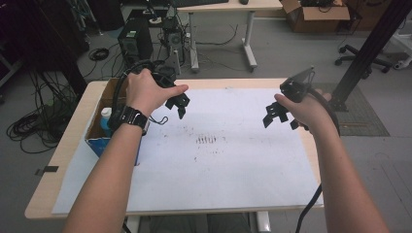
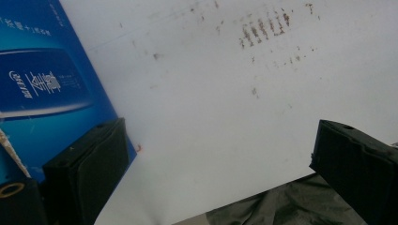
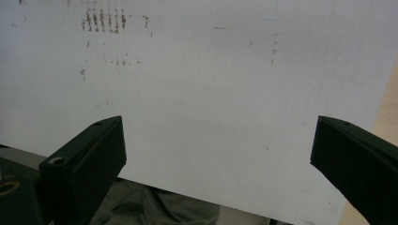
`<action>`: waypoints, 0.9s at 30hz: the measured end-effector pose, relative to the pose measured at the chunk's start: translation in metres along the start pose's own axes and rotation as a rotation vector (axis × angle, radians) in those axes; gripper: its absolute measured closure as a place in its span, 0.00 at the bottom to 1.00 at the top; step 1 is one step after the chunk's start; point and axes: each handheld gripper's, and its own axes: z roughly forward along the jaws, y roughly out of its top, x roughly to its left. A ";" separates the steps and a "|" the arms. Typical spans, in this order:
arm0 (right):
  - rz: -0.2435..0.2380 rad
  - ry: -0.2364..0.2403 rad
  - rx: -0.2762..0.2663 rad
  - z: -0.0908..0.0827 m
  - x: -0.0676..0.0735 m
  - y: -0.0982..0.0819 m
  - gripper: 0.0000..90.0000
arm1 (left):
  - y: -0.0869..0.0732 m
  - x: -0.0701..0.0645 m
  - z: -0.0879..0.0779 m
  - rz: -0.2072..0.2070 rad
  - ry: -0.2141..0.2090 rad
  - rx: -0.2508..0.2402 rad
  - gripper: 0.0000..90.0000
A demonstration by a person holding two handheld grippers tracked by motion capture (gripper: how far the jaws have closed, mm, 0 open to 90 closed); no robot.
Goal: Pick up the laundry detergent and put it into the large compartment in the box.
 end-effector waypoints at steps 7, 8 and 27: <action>0.007 0.001 -0.005 -0.001 -0.001 -0.001 0.04 | 0.001 -0.001 0.002 0.002 0.002 0.006 0.05; 0.007 0.001 -0.004 -0.001 -0.001 -0.001 0.04 | 0.001 -0.002 0.002 0.001 -0.001 0.006 0.05; 0.008 0.001 -0.003 0.000 -0.001 -0.003 0.04 | 0.000 -0.001 0.002 0.009 -0.001 0.005 0.05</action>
